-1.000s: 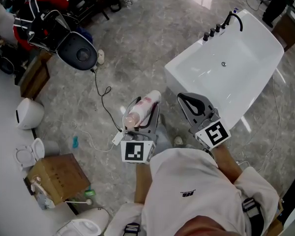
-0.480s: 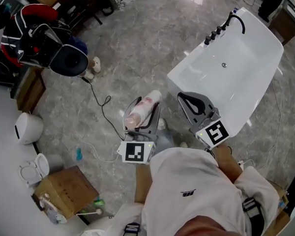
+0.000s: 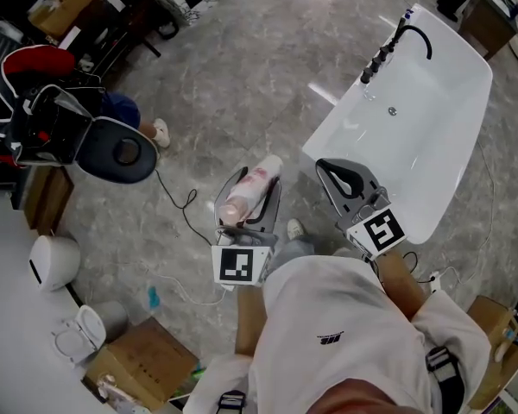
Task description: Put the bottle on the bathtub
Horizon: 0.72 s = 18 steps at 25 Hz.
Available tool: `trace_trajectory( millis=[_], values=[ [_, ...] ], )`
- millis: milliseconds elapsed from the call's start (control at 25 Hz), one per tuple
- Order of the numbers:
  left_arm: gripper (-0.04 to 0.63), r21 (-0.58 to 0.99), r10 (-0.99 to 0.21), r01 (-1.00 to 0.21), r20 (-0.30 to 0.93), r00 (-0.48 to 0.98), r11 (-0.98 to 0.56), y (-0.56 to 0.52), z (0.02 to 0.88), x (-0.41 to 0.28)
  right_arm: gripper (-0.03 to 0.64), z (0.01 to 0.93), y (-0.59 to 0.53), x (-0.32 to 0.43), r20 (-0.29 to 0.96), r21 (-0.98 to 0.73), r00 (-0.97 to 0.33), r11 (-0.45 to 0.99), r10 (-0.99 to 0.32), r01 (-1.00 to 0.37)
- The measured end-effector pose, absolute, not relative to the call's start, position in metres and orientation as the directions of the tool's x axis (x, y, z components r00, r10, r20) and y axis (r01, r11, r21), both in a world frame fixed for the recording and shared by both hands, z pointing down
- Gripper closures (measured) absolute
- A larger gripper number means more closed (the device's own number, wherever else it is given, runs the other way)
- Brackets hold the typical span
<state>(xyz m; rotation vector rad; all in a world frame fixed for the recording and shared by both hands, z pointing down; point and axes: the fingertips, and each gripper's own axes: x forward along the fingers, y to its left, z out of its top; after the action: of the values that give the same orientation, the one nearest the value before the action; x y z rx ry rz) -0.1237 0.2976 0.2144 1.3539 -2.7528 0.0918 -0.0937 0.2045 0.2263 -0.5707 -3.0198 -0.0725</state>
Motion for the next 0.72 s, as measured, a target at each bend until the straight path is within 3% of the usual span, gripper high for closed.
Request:
trace_trajectory(
  millis=[320,720],
  values=[
    [0.368,-0.011,-0.825,-0.833,0.129,-0.55,0.553,0.285,0.234,-0.193,0.621,0.246,0.185,-0.15,0.115,0.019,-0.956,0.962,0.269,0.273],
    [0.368,0.015,-0.894,-0.901,0.131,-0.428,0.433,0.239,0.241,-0.217,0.621,0.253,0.146,-0.162,0.147,0.014,-0.979,0.989,0.142,0.146]
  ],
)
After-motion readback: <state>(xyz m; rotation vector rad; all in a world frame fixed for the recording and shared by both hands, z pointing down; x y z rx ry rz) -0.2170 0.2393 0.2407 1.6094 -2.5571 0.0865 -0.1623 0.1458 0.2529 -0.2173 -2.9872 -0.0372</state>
